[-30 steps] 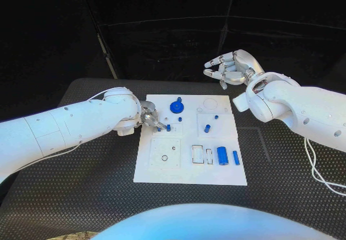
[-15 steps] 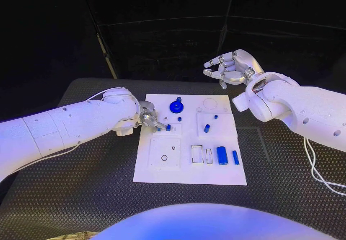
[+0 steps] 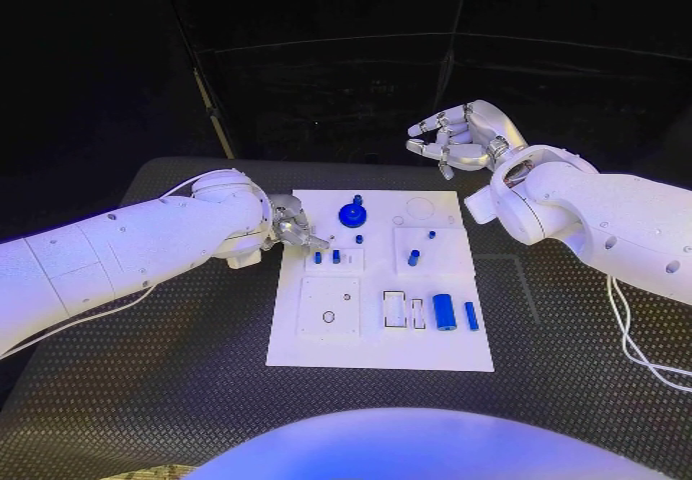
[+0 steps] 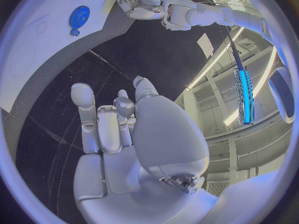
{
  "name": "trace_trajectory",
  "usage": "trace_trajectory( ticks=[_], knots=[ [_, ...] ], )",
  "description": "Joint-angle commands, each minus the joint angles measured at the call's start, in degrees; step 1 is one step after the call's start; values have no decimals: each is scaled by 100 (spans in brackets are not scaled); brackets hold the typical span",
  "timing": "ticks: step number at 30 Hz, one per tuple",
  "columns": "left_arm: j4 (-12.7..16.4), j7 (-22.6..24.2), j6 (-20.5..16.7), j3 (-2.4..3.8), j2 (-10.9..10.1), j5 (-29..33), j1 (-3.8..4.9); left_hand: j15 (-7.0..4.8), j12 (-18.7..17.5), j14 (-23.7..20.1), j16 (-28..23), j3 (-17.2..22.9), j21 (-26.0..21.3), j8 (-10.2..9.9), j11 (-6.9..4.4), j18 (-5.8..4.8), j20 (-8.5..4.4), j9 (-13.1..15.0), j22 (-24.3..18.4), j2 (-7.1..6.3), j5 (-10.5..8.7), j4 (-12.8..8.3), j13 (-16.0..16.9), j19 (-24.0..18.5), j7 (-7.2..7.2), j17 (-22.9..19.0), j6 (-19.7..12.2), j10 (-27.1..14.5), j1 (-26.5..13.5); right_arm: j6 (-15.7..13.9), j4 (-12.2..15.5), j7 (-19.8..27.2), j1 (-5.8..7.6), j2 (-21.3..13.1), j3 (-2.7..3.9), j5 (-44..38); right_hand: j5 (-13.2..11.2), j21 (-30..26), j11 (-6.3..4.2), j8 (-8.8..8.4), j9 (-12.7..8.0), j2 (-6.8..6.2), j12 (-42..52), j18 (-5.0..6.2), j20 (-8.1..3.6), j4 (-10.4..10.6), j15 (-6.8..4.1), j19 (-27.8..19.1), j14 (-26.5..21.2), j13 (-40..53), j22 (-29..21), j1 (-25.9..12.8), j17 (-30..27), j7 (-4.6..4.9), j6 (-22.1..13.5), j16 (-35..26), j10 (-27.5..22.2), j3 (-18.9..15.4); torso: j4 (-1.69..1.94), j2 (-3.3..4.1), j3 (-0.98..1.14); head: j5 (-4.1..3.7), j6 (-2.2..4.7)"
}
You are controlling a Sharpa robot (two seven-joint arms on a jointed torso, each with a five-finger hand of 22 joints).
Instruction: Assemble the parts on the task board
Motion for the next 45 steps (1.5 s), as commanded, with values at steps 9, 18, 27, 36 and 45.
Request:
trace_trajectory(
  ticks=[9,18,27,36,45],
  knots=[
    [153,174,-619,235,-156,585,20,137,-1160,452,-282,-440,-1144,-174,160,269,112,-96,-471,60,3,26,-1398,-675,193,1093,-493,-963,266,32,-10,44,6,4,3,7,20,-27,-1,21,-8,34,22,78,-17,21,-52,-11,173,-2,-8,-15,-7,-8,-47,-19,2,8,-3,-1,2,-4,36],
    [10,1993,-1712,189,7,574,26,626,-2870,-1976,-4389,-246,-4416,-924,701,669,562,-753,-2742,106,6,-538,-2908,-2480,728,-3052,-1234,-2746,2139,35,-24,34,5,14,3,7,20,-27,-1,21,-8,34,22,78,-17,21,-52,-11,173,-2,-8,-15,-7,-8,-47,-19,2,8,-7,5,7,-42,120],
    [-290,3548,-2452,-182,404,-752,14,633,-4716,-1551,-5169,286,-4972,-2038,720,709,561,-1665,-3346,-462,4,-772,-4746,-2031,567,-3835,-569,-2071,2908,52,-24,30,5,40,2,8,19,-26,0,23,-8,35,21,77,-17,28,-51,-7,172,-5,-4,-24,-13,-8,-50,-24,1,5,-11,10,4,-91,170],
    [-583,3591,-2086,-295,690,-1770,4,516,-5403,-240,-2862,312,-4168,-2553,684,652,448,-1970,-2847,-633,8,-816,-5334,-1053,511,-2046,-241,-1839,2771,64,-14,30,5,67,1,7,19,-26,0,23,-8,35,21,77,-17,28,-51,-7,172,-5,-4,-24,-13,-8,-50,-24,1,5,-2,9,3,-111,172],
    [-802,3417,-1676,-311,869,-2203,-13,478,-5573,151,-1540,95,-2350,-2750,661,373,416,-2068,-1408,-661,2,-754,-5468,-355,504,-773,-84,-1772,2612,71,-16,34,5,83,0,7,20,-27,-2,26,-8,39,26,77,-17,29,-51,-6,175,-1,-4,-23,-1,-9,-48,-18,6,7,-4,9,0,-122,166]
  ],
)
